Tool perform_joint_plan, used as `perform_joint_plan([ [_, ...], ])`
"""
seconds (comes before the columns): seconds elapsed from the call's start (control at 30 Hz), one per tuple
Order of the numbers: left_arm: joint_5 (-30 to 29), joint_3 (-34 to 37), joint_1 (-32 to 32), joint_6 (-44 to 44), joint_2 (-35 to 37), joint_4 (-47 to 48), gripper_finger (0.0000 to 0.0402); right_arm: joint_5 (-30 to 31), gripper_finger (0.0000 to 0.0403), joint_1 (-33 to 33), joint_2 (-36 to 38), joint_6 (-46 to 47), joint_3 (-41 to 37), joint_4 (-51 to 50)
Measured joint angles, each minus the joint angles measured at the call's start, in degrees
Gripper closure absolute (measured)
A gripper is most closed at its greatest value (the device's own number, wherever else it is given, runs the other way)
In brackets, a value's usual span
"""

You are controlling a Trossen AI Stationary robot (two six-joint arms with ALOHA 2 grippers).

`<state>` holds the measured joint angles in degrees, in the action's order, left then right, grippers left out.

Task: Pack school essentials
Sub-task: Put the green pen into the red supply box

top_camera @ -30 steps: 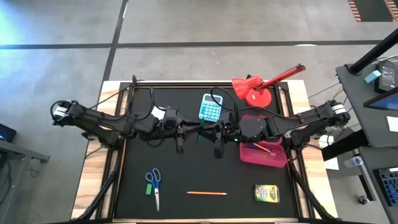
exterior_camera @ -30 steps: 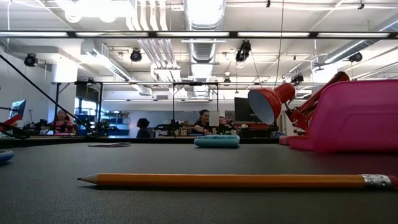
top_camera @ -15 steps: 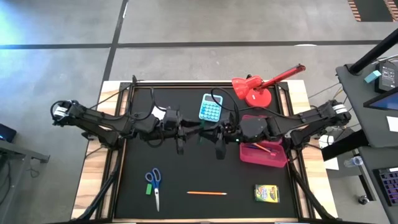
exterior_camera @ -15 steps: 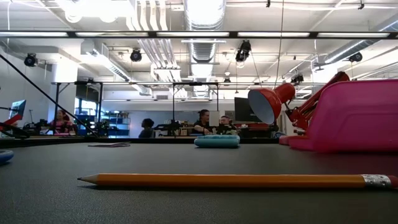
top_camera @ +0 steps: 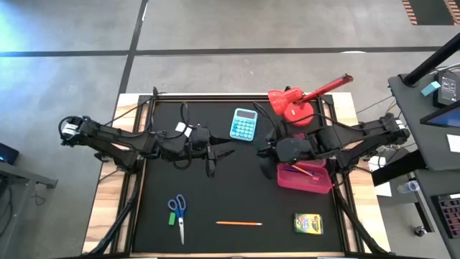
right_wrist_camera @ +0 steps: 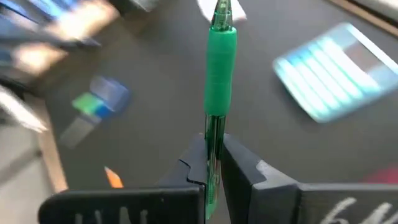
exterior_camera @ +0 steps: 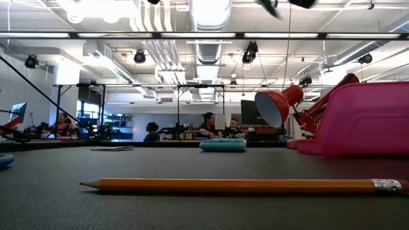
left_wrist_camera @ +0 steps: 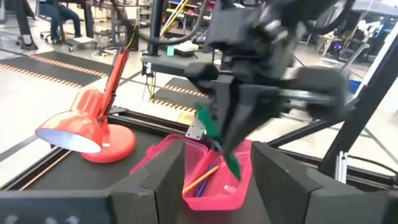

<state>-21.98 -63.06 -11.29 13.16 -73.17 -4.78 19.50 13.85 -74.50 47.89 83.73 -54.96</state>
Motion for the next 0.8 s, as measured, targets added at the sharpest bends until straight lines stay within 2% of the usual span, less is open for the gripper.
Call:
perform_joint_plan([
  [0.13,0.0,0.4,0.0,0.0,0.0,0.0,0.0235,-1.1,0.0390,0.0,-0.2,10.6,0.3,-21.8],
  [0.23,0.0,0.4,0.0,0.0,0.0,-0.1,0.0234,-4.7,0.0390,0.0,-0.2,14.5,-2.0,-29.5],
  [0.6,0.4,0.5,0.0,0.2,0.0,-0.2,0.0234,-14.1,0.0390,0.0,-0.3,15.1,-14.4,-29.6],
  [0.8,0.5,0.4,0.0,0.2,0.0,-0.2,0.0234,-15.5,0.0390,0.0,-0.3,14.7,-19.0,-25.5],
])
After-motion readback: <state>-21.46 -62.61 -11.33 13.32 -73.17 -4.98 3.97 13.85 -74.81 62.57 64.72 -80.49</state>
